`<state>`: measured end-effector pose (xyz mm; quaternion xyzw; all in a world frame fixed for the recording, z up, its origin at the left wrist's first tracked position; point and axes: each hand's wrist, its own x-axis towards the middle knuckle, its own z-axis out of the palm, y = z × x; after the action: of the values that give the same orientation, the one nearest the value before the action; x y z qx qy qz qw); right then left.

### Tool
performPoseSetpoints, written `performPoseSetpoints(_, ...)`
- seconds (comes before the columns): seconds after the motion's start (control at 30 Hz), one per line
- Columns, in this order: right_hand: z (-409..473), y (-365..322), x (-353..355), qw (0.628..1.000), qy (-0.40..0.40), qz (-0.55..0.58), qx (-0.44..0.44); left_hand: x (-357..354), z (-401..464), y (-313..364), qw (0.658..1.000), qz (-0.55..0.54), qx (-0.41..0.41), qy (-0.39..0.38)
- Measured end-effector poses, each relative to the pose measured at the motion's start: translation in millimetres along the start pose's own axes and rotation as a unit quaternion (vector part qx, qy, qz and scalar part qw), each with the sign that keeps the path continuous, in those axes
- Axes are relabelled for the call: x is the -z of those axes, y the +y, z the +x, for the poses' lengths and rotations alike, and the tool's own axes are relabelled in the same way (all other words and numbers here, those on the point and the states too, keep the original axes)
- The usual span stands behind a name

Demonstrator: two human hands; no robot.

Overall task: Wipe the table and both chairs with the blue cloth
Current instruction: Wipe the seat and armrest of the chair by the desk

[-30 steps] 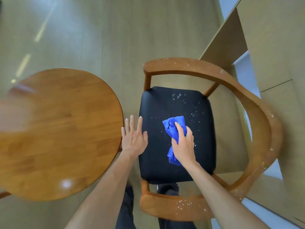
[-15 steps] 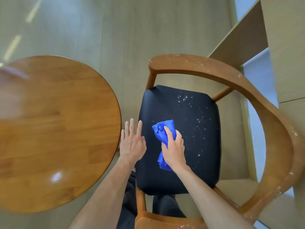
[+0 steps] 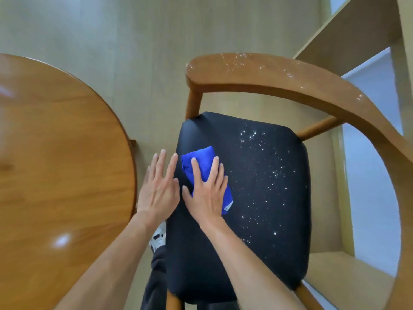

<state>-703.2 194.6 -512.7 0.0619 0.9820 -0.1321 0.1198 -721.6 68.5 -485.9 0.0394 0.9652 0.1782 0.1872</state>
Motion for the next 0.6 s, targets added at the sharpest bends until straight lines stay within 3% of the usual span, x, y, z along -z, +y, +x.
performPoseSetpoints(0.23,14,13,-19,0.997,0.065,0.01,0.042,-17,16,13,0.998,-0.034,-0.003,0.044)
performPoseSetpoints(0.33,38,39,-16,0.983,0.111,0.012,0.149,-21,24,20,0.998,-0.032,0.009,0.058)
performPoseSetpoints(0.43,84,82,2,0.954,0.107,-0.029,0.277,-23,33,29,0.999,-0.012,-0.008,0.049)
performPoseSetpoints(0.5,117,117,22,0.961,0.113,-0.04,0.249,-24,40,37,0.999,0.005,-0.018,0.035)
performPoseSetpoints(0.6,135,182,47,0.983,0.144,-0.029,0.106,-28,53,48,1.0,0.021,-0.012,0.0)
